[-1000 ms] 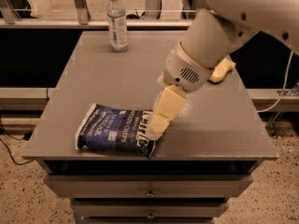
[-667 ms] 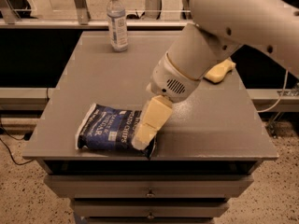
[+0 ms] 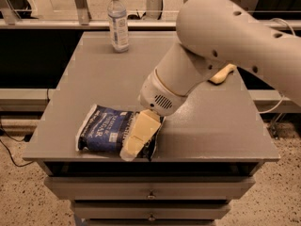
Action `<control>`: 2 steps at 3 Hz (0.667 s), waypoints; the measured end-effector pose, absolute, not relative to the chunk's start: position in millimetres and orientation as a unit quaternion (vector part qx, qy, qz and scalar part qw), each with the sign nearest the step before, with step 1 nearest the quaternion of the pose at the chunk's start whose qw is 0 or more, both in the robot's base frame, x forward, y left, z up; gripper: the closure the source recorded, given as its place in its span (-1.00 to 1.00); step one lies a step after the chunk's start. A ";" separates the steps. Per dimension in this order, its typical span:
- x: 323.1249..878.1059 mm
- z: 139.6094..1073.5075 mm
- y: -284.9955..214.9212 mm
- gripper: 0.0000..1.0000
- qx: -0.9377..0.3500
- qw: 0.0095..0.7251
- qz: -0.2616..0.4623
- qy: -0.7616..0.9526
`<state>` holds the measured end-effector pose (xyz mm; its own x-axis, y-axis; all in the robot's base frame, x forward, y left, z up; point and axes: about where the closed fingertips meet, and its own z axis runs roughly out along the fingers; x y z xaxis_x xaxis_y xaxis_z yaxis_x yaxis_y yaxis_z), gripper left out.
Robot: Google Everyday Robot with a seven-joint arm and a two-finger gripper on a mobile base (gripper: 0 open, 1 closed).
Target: Pick blue chip bag
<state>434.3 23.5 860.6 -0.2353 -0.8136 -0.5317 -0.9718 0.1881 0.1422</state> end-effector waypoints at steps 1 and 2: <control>430.5 851.7 27.5 -0.63 -0.589 0.176 0.233 0.753; 431.2 851.7 27.2 -0.16 -0.583 0.185 0.237 0.755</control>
Offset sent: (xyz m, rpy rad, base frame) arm 0.0005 0.0006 -0.0092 0.0515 -0.0108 -0.0495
